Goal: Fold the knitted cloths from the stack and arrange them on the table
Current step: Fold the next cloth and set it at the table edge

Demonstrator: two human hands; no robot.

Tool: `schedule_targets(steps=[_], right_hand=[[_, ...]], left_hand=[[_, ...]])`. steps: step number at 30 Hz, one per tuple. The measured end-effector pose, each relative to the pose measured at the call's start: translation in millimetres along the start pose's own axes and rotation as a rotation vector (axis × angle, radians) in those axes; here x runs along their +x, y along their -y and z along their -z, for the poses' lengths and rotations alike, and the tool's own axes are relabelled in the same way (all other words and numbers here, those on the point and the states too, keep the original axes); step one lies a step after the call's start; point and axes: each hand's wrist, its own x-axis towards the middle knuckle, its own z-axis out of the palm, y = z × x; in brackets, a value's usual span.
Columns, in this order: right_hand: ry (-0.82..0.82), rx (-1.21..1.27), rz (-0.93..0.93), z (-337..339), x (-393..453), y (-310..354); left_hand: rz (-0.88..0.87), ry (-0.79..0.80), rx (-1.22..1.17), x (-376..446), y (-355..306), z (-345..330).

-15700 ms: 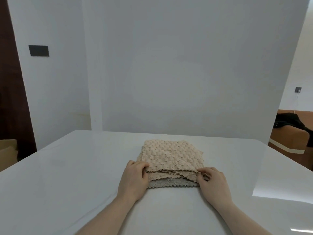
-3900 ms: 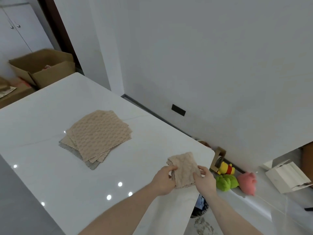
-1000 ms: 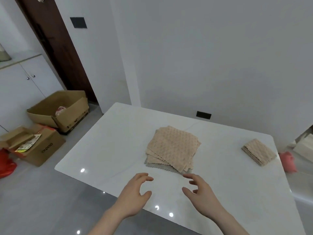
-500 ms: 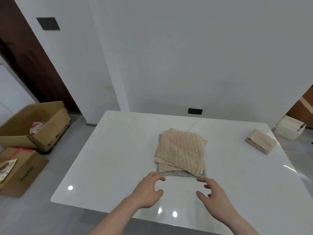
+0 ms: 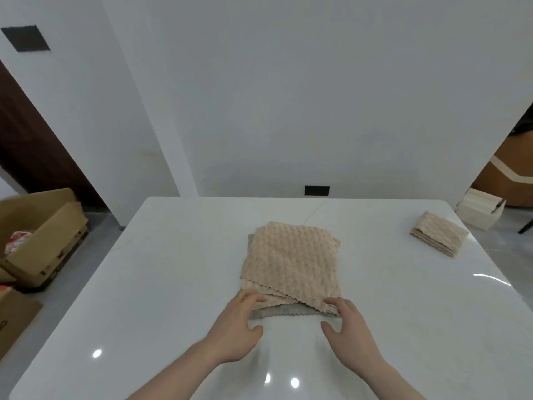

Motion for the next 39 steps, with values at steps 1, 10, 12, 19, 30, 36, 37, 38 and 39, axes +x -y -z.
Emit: schedule_targets(steps=[1,10,12,19,30,36,37,38,39], right_hand=[[-0.004,-0.014,0.007,-7,8,-6],[-0.314,-0.137,0.134,-89,84,-73],[-0.399,-0.217,0.208,-101,86,-83],[-0.438,-0.274,0.282,-107,94,-96],[-0.473,-0.384,0.28,-114,66,-95],[-0.517,-0.323,0.295,-116,41,-96],[-0.524,-0.316,0.296,-116,40,-95],[-0.529,-0.31,0.297,-116,39,-95],[-0.535,-0.301,0.296,-116,39,-94]], left_hand=[[0.0,-0.015,-0.004,12,6,-3],[-0.076,-0.34,0.093,130,85,-67],[-0.116,-0.466,0.119,136,96,-87],[-0.196,-0.616,0.155,144,111,-103],[-0.133,-0.602,0.165,88,97,-118],[-0.146,-0.708,0.046,62,101,-121],[-0.143,-0.73,0.009,63,102,-120],[-0.14,-0.739,-0.017,63,102,-119],[-0.138,-0.736,-0.034,65,103,-119]])
